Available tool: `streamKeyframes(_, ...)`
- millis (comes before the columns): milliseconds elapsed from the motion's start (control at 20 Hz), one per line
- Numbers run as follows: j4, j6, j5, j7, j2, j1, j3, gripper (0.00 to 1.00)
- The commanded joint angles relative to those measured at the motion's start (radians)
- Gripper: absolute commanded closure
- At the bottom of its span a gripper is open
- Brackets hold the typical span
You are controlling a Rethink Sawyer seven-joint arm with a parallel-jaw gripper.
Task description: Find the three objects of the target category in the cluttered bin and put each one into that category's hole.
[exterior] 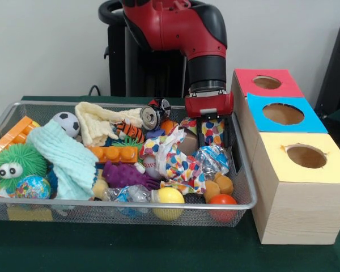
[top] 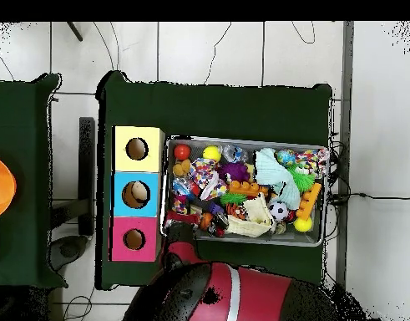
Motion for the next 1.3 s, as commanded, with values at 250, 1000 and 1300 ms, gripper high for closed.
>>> streamKeyframes(250,-0.132,-0.043,0.006,0.213,0.099,-0.013,0.009,0.00)
streamKeyframes(1000,-0.192,-0.096,0.003,0.191,0.165,-0.010,-0.006,0.00)
streamKeyframes(1300,-0.202,-0.105,-0.004,0.178,0.176,-0.002,-0.014,0.00)
